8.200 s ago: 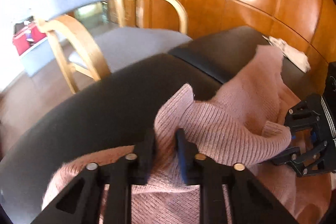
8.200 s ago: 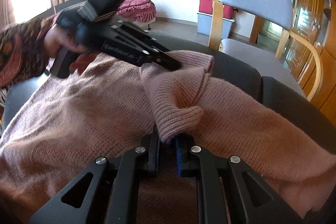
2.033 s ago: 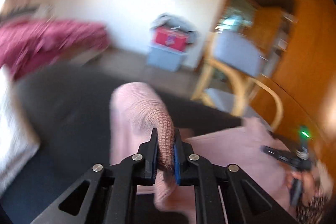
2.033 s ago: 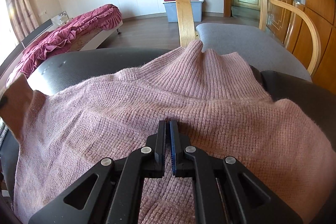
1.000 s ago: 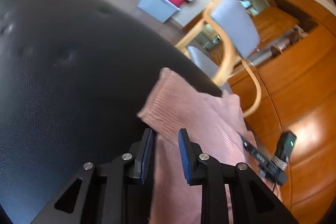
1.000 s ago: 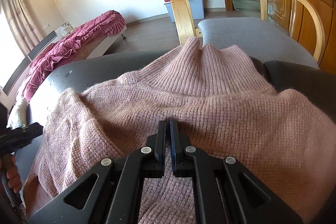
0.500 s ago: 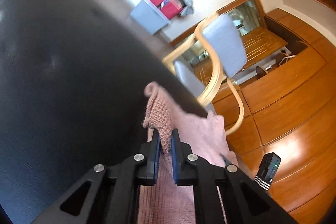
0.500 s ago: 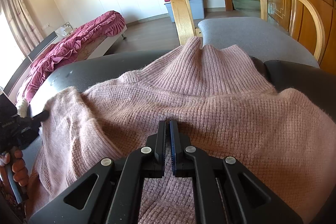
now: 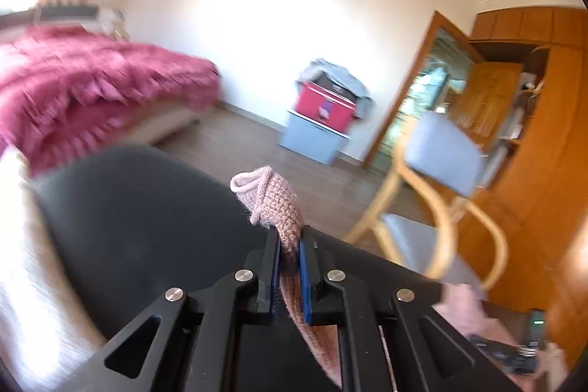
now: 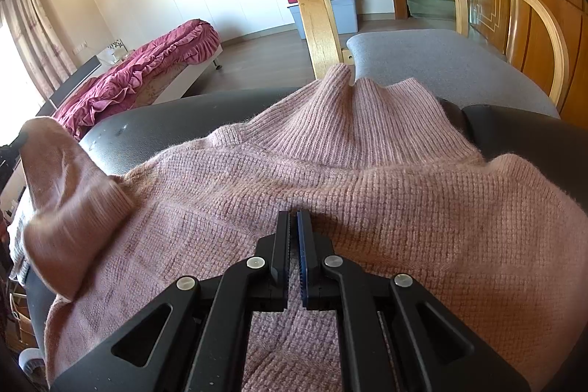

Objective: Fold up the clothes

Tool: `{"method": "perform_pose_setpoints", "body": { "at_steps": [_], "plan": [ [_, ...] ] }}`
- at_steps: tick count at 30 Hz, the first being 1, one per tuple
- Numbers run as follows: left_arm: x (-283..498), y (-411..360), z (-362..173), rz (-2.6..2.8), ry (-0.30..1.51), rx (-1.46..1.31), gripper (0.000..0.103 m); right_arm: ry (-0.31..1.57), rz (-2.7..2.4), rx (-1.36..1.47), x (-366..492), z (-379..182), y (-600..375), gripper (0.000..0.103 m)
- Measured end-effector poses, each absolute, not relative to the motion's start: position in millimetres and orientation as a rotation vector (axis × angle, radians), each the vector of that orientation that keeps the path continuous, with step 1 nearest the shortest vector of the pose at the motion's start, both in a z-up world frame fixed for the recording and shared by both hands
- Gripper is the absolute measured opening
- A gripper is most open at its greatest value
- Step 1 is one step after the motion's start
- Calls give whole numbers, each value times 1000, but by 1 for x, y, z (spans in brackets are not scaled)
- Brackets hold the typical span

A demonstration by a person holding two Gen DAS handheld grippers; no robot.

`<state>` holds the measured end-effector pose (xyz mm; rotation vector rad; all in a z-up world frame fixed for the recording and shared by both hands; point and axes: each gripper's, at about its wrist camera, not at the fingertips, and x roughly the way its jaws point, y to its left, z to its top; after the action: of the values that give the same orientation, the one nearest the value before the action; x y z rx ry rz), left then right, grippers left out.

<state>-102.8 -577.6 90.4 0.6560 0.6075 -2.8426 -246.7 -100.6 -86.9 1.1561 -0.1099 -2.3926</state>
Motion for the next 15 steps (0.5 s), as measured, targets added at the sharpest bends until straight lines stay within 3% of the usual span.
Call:
{"method": "perform_pose_setpoints", "body": {
  "at_steps": [15],
  "plan": [
    [-56,-665,38,-2433,449,645,8,-108,-2393,1157,-247,-85,-99,4]
  ]
}}
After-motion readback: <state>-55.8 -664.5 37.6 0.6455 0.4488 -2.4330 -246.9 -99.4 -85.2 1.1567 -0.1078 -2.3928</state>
